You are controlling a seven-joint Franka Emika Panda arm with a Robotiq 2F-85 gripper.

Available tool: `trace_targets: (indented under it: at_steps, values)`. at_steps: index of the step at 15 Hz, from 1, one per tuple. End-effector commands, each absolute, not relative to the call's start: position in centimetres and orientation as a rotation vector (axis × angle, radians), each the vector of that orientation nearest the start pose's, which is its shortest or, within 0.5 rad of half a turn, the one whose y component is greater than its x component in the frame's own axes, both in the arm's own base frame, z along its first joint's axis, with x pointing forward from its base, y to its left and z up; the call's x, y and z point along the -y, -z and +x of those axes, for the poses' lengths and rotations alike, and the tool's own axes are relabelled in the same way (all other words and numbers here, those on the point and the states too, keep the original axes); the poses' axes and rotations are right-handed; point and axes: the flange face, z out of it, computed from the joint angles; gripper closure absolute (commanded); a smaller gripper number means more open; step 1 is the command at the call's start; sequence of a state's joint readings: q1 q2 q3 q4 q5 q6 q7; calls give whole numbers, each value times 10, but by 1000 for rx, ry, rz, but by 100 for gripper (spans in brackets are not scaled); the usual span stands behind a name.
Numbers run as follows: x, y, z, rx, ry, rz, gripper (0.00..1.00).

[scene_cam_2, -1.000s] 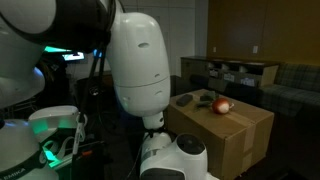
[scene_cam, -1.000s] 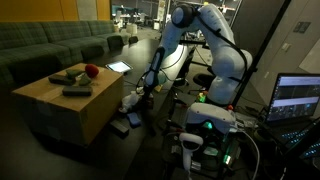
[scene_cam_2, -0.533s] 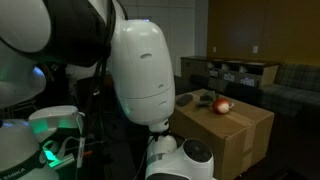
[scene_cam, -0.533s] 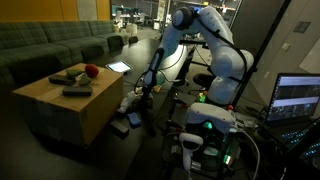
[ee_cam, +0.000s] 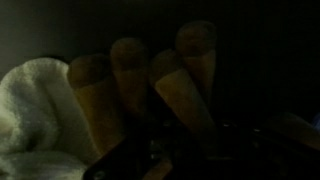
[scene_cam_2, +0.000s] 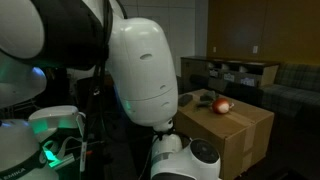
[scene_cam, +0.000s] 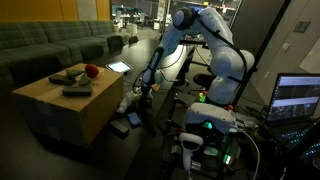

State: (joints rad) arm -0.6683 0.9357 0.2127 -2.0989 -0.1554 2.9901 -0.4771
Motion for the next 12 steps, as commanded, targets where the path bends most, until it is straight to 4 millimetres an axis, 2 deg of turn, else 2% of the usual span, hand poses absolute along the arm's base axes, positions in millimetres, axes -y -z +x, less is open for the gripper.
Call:
trace_targets:
  at_steps: [1,6,12]
  values:
    - [203,7,483,177,70,-2980,91]
    - [198,-23,487,188,33,-2977,89]
    - [194,-88,494,177,38,-3002,89]
